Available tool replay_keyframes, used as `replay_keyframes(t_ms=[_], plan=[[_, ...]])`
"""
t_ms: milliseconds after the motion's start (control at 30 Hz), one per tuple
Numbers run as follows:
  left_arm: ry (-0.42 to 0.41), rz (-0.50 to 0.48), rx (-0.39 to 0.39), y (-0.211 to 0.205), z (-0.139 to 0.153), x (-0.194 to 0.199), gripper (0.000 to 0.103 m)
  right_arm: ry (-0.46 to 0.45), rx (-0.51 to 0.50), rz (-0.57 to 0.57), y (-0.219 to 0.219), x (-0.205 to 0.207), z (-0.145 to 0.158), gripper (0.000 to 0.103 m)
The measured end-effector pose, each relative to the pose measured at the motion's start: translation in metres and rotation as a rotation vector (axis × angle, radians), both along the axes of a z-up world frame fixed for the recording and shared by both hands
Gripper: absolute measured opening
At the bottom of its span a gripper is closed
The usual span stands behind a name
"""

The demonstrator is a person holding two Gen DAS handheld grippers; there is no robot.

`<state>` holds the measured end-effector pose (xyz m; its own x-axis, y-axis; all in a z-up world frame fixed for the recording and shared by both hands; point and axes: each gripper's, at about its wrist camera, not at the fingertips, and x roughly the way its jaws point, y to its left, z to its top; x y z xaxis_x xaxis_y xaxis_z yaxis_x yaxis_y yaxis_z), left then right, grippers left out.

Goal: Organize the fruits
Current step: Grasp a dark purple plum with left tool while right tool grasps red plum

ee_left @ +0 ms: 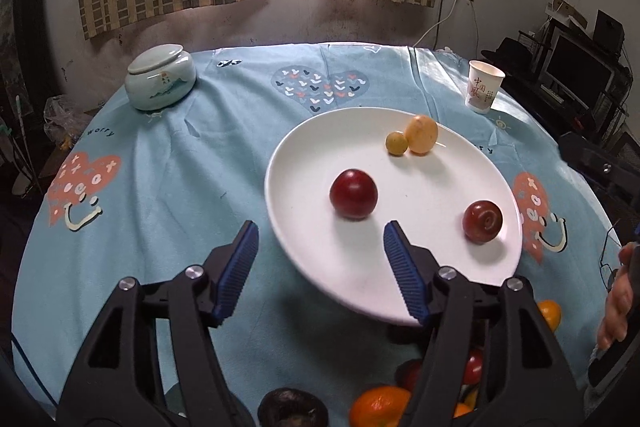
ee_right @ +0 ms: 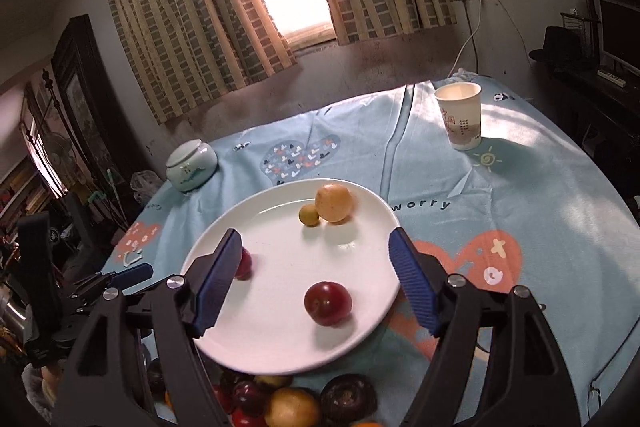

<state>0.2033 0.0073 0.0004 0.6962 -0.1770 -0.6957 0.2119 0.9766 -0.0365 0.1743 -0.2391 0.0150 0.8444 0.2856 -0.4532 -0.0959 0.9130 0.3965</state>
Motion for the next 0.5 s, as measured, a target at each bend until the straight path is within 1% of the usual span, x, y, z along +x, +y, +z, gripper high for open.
replay_keyframes(t_ms=[100,200,233,367,500], plan=[[-0.002,0.022,-0.001,0.023,-0.008,-0.029,0.067,-0.026,0.024,-0.010,-0.008,-0.037,-0.008,0.076],[0.051,0.060,0.008,0.043,-0.029,-0.055,0.067,0.015,0.030,-0.026,-0.013,-0.060,-0.024,0.077],[0.057,0.062,0.008,0.048,-0.033,-0.061,0.067,0.021,0.039,-0.025,-0.014,-0.067,-0.029,0.077],[0.088,0.038,-0.003,0.052,-0.043,-0.078,0.067,0.047,0.041,-0.012,-0.014,-0.088,-0.043,0.077],[0.108,0.011,0.061,0.042,-0.053,-0.086,0.067,0.086,0.033,-0.008,-0.011,-0.098,-0.054,0.077]])
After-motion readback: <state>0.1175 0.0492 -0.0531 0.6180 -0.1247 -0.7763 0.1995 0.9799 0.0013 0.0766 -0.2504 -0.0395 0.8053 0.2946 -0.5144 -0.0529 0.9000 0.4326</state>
